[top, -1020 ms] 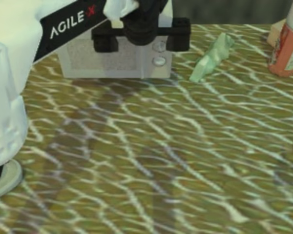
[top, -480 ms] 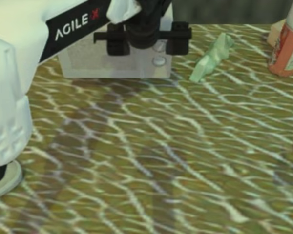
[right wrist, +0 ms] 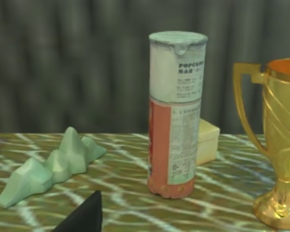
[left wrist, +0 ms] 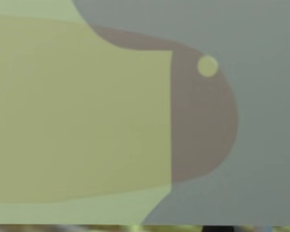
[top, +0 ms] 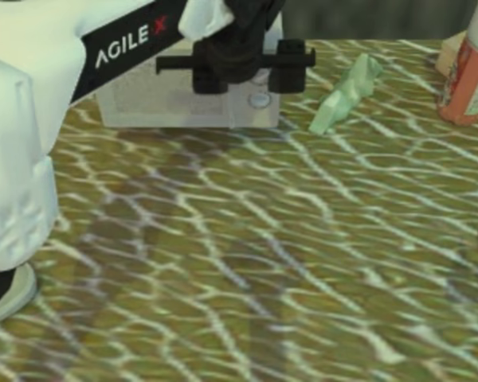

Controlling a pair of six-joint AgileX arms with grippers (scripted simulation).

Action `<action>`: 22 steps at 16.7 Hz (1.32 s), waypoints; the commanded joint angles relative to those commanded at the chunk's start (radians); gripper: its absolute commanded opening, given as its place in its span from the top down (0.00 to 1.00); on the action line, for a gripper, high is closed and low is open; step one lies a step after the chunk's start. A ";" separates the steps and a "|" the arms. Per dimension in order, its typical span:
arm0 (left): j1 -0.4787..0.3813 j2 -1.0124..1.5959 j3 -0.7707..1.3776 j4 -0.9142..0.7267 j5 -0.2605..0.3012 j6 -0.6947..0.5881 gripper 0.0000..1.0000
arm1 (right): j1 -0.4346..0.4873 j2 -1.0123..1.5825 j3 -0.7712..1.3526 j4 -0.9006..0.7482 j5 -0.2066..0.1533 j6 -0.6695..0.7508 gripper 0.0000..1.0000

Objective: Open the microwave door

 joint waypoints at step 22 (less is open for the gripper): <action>-0.031 -0.111 -0.182 0.063 -0.015 -0.030 1.00 | 0.000 0.000 0.000 0.000 0.000 0.000 0.00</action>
